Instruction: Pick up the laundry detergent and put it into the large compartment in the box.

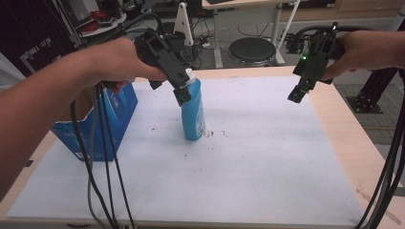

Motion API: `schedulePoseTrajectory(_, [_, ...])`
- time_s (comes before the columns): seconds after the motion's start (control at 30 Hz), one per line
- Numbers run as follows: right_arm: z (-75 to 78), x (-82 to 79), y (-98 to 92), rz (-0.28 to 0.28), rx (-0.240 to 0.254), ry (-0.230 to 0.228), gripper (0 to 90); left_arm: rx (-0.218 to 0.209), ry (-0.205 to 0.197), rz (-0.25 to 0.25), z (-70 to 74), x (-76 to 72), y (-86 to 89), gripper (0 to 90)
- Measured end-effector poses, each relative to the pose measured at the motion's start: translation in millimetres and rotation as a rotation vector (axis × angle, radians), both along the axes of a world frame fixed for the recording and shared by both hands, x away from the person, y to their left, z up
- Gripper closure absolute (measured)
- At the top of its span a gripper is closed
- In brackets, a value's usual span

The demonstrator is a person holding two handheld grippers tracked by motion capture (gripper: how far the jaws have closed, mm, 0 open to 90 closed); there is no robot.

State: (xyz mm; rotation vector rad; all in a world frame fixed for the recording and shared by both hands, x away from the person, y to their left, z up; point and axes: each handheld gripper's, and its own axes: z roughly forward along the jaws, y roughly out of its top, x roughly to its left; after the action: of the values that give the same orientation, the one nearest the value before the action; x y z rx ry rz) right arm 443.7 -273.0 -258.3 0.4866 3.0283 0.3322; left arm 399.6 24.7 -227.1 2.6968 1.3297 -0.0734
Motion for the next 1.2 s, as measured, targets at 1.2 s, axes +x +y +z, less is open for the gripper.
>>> schedulePoseTrajectory(1.2, [-5.2, 9.6, -1.6, -0.004, 0.014, 0.005, 1.2, 0.002, 0.003, 0.428, -24.7, 52.6, -18.5, 1.8])
